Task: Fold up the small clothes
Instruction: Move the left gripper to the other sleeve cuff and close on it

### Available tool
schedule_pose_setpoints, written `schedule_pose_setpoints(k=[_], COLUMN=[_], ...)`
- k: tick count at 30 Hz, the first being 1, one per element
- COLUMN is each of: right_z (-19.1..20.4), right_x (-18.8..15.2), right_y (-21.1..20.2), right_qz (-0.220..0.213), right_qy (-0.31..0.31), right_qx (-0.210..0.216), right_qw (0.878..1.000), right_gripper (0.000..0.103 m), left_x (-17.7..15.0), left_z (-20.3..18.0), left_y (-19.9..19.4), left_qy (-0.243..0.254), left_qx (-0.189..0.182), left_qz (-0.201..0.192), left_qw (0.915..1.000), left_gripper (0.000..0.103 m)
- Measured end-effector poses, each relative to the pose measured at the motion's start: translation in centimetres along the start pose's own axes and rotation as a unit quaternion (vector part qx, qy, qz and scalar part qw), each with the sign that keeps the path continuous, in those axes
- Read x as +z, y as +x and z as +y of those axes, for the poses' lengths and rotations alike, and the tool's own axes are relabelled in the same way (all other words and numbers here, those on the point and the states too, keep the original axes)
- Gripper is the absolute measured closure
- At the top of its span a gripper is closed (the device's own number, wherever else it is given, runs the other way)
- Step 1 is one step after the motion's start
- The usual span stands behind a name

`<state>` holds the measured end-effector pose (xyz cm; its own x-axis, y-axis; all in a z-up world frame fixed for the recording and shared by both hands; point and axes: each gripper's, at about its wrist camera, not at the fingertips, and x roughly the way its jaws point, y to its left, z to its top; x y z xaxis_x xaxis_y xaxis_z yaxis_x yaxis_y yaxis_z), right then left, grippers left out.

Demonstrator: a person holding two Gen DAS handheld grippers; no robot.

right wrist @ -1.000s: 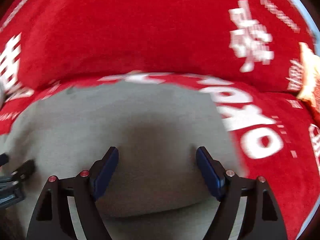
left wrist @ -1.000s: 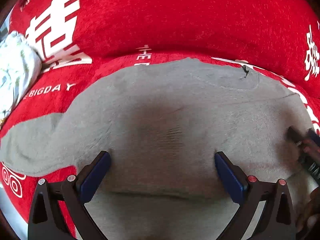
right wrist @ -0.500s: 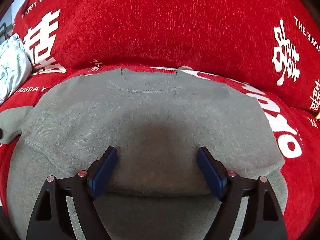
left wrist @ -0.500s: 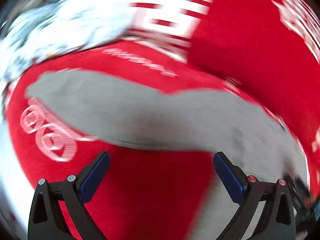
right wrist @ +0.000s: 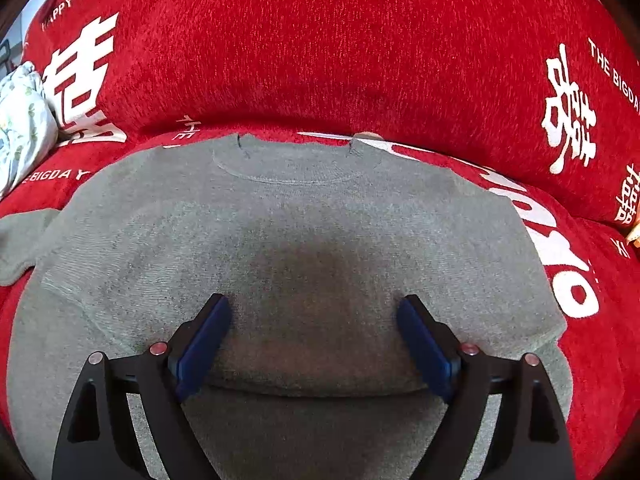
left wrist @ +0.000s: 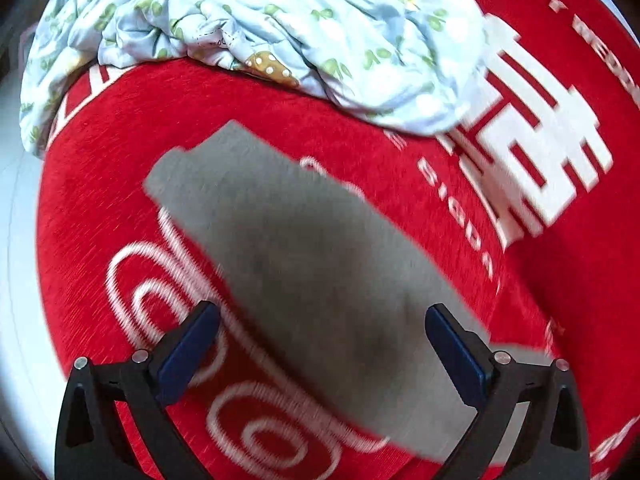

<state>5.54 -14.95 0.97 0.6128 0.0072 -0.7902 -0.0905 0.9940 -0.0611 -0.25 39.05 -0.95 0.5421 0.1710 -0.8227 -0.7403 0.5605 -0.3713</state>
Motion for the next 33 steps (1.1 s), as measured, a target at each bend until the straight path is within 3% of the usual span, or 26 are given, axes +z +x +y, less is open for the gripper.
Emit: schedule_pose_setpoints(k=[1,2,3,4,5,6,9,12,13,15,17,18,20,22,27,33], right_z=[0.0,-0.1,-0.1,-0.1,-0.1,-0.1,-0.3,-0.3,-0.3,-0.4,-0.4,-0.4,-0.5,-0.6,-0.5,-0.5], right_x=[0.0,0.0,-0.1,-0.1,-0.1,0.0,0.0,-0.1,-0.1,-0.1,-0.1,-0.1,-0.1,-0.1,-0.1,0.0], right_y=[0.0,0.0,0.0,0.1,0.1,0.2,0.2,0.2,0.2,0.2,0.3,0.3,0.2,0.3,0.3,0.2], right_qz=[0.000,0.000,0.000,0.000,0.001,0.001,0.002,0.002,0.002,0.002,0.002,0.002,0.002,0.002,0.003,0.003], right_qy=[0.001,0.001,0.002,0.003,0.004,0.006,0.008,0.009,0.009,0.010,0.011,0.011,0.013,0.015,0.015,0.017], right_qx=[0.001,0.002,0.002,0.002,0.001,0.001,0.002,0.003,0.004,0.005,0.006,0.007,0.010,0.013,0.013,0.016], right_qw=[1.000,1.000,1.000,1.000,1.000,1.000,1.000,1.000,1.000,1.000,1.000,1.000,1.000,1.000,1.000,1.000], right_gripper=[0.014,0.014,0.014,0.013,0.012,0.011,0.011,0.011,0.011,0.011,0.010,0.010,0.010,0.010,0.010,0.009], left_x=[0.5,1.0,1.6,2.0,2.3,2.6,2.7,2.4,2.3,1.6,0.4,-0.4,-0.8,-1.1,-2.6,-4.8], left_z=[0.4,0.5,0.8,0.9,1.4,2.1,3.4,3.6,3.2,0.3,-2.7,-4.1,-5.1,-6.3,-9.6,-13.8], left_y=[-0.3,-0.3,-0.2,-0.1,0.4,0.8,0.8,0.2,-0.1,-1.3,-2.1,-2.8,-3.4,-3.7,-5.1,-6.0], left_qy=[-0.016,-0.028,-0.034,-0.036,-0.040,-0.045,-0.058,-0.061,-0.054,0.022,0.099,0.122,0.124,0.136,0.187,0.219], left_qx=[-0.012,-0.021,-0.022,-0.025,-0.031,-0.042,-0.086,-0.090,-0.073,0.044,0.122,0.128,0.114,0.122,0.136,0.111], left_qz=[-0.001,-0.005,-0.007,-0.003,0.004,0.011,0.013,0.005,-0.002,-0.047,-0.087,-0.106,-0.106,-0.107,-0.128,-0.112], left_qw=[0.9998,0.9994,0.9991,0.9990,0.9987,0.9981,0.9945,0.9941,0.9959,0.9976,0.9838,0.9785,0.9801,0.9773,0.9644,0.9630], left_gripper=[0.003,0.021,0.048,0.062,0.086,0.090,0.091,0.092,0.092,0.092,0.092,0.092,0.092,0.092,0.092,0.092])
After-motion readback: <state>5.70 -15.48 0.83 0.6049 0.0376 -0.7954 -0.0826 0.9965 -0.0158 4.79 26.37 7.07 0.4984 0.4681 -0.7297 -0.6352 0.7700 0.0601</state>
